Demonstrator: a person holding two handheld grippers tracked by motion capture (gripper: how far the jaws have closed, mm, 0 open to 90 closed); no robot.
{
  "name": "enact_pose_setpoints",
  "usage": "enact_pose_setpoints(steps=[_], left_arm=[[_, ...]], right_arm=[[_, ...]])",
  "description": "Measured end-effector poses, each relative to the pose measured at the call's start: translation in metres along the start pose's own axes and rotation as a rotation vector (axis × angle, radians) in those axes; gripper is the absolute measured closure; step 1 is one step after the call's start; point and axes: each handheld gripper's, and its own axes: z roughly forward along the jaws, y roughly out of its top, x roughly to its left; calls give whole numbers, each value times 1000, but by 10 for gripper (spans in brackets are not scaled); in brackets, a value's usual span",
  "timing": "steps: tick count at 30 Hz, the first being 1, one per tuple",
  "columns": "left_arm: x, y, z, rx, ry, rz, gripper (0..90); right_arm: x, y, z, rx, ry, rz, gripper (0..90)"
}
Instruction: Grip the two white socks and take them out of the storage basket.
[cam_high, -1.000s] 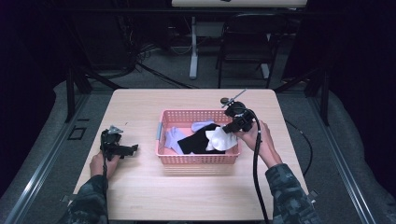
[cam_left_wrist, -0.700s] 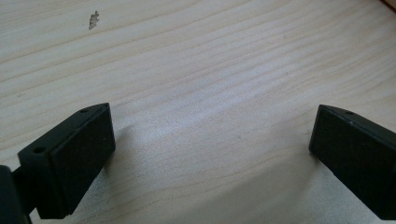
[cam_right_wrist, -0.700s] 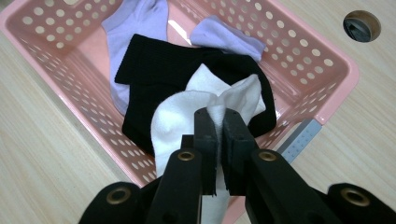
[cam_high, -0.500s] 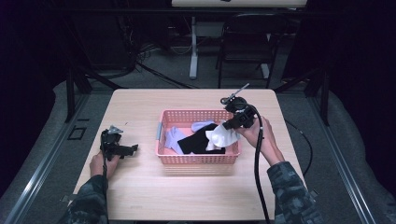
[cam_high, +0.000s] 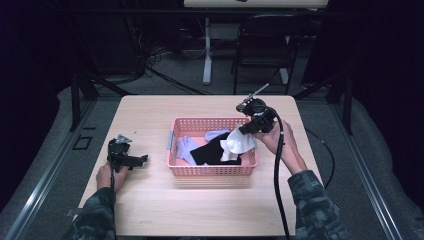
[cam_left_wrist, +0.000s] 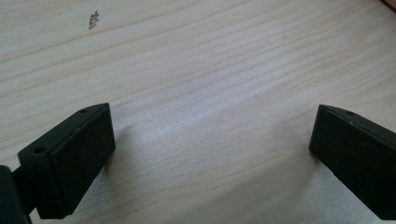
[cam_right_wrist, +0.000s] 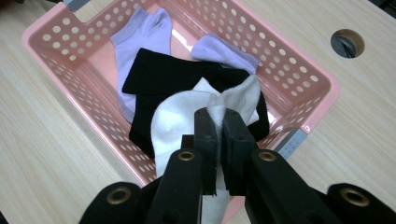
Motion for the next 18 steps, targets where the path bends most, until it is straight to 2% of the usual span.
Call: enact_pose_setpoints(steps=[6,18], left_arm=[[0,0,0,0,1,0,0],[0,1,1,0,2,-3,0]], right_arm=[[-2,2,-5,17,-8,-12,862],[-11,-2,-25,-22,-21,11,861]])
